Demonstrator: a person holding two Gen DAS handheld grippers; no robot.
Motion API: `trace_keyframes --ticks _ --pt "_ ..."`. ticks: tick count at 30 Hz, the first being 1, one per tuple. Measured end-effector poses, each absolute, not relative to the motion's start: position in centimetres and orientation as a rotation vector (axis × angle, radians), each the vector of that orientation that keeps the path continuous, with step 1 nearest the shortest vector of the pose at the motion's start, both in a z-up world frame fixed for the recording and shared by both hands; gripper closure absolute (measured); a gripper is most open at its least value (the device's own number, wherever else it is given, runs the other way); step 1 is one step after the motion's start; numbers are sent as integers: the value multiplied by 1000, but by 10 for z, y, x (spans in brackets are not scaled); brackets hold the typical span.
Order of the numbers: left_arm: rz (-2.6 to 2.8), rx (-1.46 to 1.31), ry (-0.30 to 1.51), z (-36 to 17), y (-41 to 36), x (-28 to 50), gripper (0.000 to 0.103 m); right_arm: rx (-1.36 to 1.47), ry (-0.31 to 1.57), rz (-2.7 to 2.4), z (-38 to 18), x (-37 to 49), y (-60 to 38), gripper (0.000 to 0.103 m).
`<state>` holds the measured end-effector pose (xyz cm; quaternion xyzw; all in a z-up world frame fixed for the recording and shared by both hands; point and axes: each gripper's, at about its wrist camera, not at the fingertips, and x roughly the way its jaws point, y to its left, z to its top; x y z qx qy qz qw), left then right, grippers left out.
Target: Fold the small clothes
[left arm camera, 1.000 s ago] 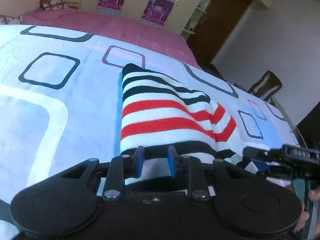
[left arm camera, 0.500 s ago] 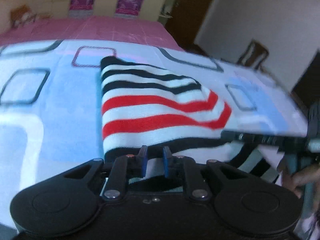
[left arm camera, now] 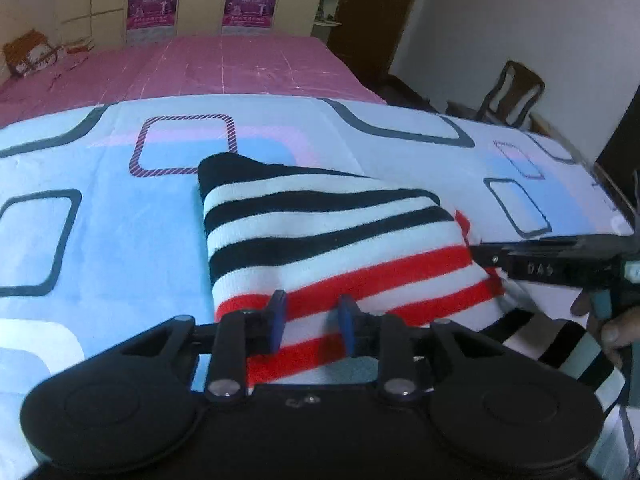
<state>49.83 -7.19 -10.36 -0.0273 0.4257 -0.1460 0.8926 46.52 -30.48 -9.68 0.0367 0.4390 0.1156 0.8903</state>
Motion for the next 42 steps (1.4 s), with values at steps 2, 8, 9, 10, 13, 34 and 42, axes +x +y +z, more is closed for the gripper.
trace_keyframes --ticks 2,8,9,10,13,34,42 --pt "-304 -10 861 -104 -76 493 75 65 908 239 -95 460 -309 84" --pt "-360 -35 793 -77 -75 448 78 118 823 265 -55 418 -315 83" --pt "-368 -39 788 -74 -76 437 78 114 808 289 -47 405 -316 83" --pt "-379 -39 779 -70 -79 425 78 106 786 315 -39 390 -316 83" --pt "-417 -61 765 -68 -81 394 77 84 762 418 -27 347 -309 83" --pt "-280 18 872 -95 -74 369 69 60 938 331 -78 326 -286 82" --pt "-241 -116 819 -84 -49 412 12 500 870 328 -70 380 -346 10"
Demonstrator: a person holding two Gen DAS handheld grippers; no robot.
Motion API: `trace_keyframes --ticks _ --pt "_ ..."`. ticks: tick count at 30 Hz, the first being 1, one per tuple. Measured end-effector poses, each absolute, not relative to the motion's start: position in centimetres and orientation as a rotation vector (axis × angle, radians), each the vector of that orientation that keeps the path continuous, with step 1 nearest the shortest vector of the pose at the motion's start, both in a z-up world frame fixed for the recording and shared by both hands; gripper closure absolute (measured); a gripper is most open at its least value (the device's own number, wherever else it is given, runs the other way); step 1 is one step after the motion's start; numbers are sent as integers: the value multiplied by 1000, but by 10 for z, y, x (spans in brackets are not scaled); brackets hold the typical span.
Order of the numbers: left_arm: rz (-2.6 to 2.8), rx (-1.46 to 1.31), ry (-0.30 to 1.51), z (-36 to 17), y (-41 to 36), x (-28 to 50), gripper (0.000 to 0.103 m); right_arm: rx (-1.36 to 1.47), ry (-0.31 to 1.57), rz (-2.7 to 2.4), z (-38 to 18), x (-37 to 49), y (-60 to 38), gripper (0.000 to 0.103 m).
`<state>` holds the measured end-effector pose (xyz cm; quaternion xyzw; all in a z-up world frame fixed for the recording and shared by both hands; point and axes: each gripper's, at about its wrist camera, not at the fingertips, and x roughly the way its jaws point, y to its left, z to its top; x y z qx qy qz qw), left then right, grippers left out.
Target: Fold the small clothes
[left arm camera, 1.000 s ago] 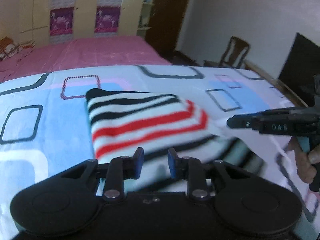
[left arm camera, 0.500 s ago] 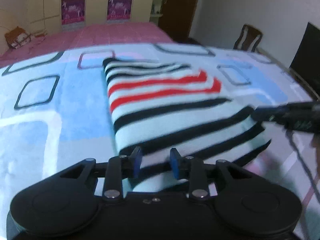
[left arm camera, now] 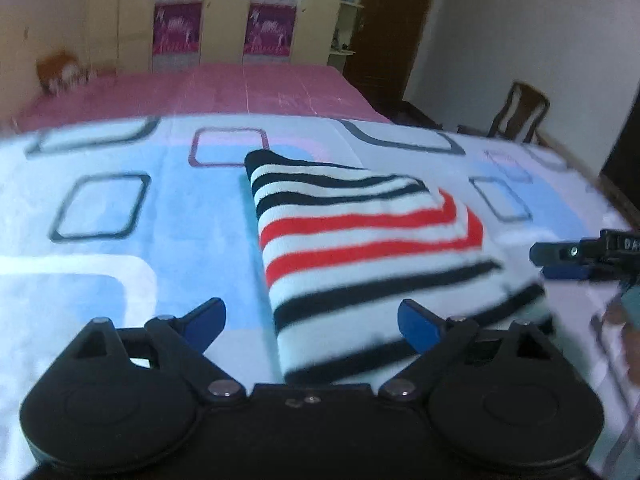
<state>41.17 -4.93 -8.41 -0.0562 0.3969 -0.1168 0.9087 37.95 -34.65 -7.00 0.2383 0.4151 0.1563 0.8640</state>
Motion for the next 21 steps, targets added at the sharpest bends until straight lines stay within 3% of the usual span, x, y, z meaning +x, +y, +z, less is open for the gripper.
trace_keyframes --ticks 6,8,17,21 --pt "-277 -325 955 -111 -33 451 21 741 1020 377 -110 433 -369 18" --pt "-300 -381 975 -119 -29 458 24 776 1071 408 -122 433 -366 30" --pt "-299 -449 981 -131 -38 477 34 678 1062 496 -119 454 -343 30" --pt "-282 -349 973 -123 -51 478 46 497 1040 478 -110 453 -321 54"
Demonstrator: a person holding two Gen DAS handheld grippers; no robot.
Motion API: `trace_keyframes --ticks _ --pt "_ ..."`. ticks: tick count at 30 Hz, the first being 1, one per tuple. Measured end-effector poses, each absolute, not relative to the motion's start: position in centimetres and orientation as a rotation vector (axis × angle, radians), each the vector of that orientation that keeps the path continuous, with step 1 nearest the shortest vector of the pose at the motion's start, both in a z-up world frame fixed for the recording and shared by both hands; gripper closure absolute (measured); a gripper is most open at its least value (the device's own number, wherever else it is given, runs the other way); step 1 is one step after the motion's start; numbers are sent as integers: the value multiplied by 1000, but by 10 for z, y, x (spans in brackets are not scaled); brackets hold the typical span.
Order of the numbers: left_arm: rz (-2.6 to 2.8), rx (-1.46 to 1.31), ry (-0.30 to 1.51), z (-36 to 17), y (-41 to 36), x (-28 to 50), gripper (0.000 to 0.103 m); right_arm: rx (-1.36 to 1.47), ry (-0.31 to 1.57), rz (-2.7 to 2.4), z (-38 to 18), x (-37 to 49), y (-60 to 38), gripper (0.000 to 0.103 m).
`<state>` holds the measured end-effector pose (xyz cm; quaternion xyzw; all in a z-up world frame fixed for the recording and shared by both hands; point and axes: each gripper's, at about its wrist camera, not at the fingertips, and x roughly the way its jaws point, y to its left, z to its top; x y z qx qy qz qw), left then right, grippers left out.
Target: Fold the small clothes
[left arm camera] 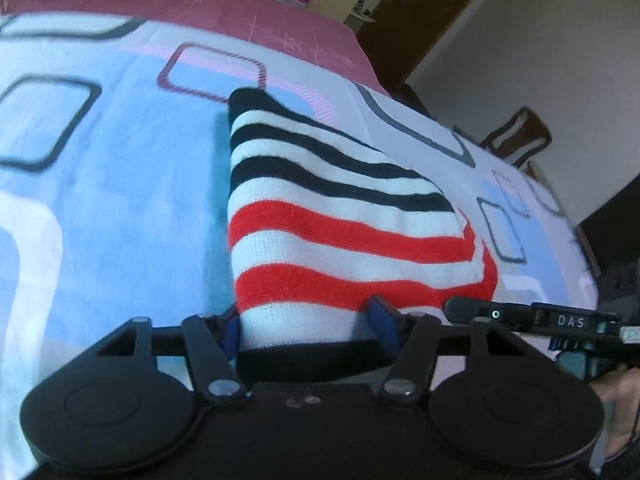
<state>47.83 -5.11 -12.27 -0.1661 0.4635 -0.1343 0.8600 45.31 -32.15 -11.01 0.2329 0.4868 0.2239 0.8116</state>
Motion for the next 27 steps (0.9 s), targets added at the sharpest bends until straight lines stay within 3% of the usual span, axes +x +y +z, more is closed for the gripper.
trace_keyframes --ticks 7,17,27 --pt "-263 -231 930 -106 -62 469 67 431 990 460 -102 438 -312 66" --pt "-353 -151 850 -74 -50 445 69 301 909 419 -65 405 -279 71" --pt "-352 -141 792 -38 54 406 69 265 847 427 -28 367 -167 71"
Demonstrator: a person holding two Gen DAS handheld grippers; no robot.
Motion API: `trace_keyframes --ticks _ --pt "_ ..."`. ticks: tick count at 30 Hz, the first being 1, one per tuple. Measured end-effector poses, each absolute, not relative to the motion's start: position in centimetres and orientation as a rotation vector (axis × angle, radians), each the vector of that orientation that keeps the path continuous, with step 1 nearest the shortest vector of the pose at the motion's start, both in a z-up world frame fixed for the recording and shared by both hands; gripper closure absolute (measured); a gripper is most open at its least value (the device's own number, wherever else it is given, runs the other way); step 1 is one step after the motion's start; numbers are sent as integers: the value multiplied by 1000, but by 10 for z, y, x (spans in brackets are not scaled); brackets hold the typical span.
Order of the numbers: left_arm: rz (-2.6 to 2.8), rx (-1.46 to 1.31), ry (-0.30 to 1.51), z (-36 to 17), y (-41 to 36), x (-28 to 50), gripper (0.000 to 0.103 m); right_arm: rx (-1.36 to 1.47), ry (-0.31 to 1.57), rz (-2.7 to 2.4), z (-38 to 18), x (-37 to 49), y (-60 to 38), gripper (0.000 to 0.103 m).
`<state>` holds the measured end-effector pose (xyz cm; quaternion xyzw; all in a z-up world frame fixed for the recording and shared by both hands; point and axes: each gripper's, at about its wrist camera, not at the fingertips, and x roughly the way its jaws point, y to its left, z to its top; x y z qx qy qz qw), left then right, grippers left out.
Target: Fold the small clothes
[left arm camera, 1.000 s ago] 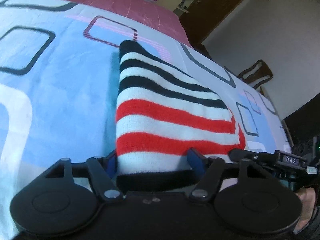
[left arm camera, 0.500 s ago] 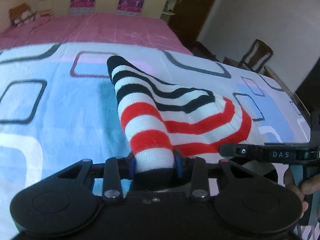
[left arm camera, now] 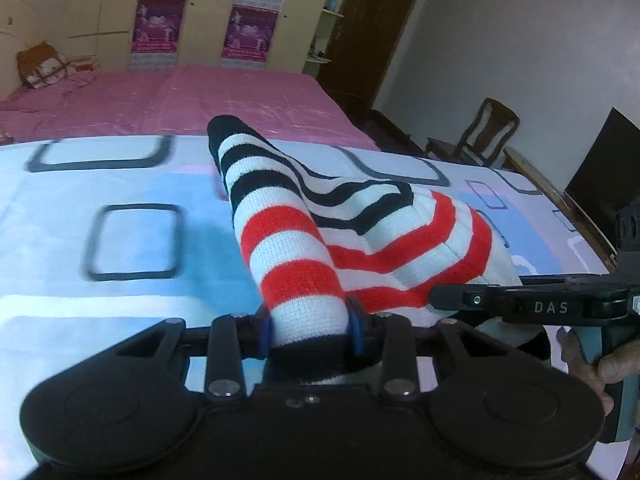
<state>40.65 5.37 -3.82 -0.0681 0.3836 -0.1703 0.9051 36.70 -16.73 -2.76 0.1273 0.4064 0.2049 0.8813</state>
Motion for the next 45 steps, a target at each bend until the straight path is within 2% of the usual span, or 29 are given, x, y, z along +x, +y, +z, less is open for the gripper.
trace_keyframes --ticks 8,16,23,33,34,35,36,37,41,43,44,45 --pt "-266 -161 808 -40 162 376 69 257 871 515 -34 362 -47 71" --pt "-192 -213 822 -49 229 360 69 234 910 599 -52 372 39 71" --pt "-214 -272 804 -57 249 364 69 186 897 594 -50 370 62 71" --pt "-274 -299 822 -85 250 384 68 235 925 526 -63 382 37 70" --pt "-259 -286 843 -94 251 387 61 252 961 514 -74 388 34 70" --pt "-225 -257 860 -105 253 390 52 263 1015 497 -91 396 31 61" --pt "-191 -234 843 -112 254 389 26 277 1056 457 -106 403 27 34" --pt "-144 -214 815 -116 256 384 17 345 1044 436 -117 405 18 33" --pt "-146 -222 807 -111 260 372 19 360 1023 437 -112 402 9 33" --pt "-147 -216 784 -96 263 366 33 350 995 403 -103 399 1 33" --pt "-145 -213 757 -87 265 363 36 352 965 385 -96 396 -4 35" --pt "-158 -217 737 -79 265 362 45 354 927 373 -89 394 -9 58"
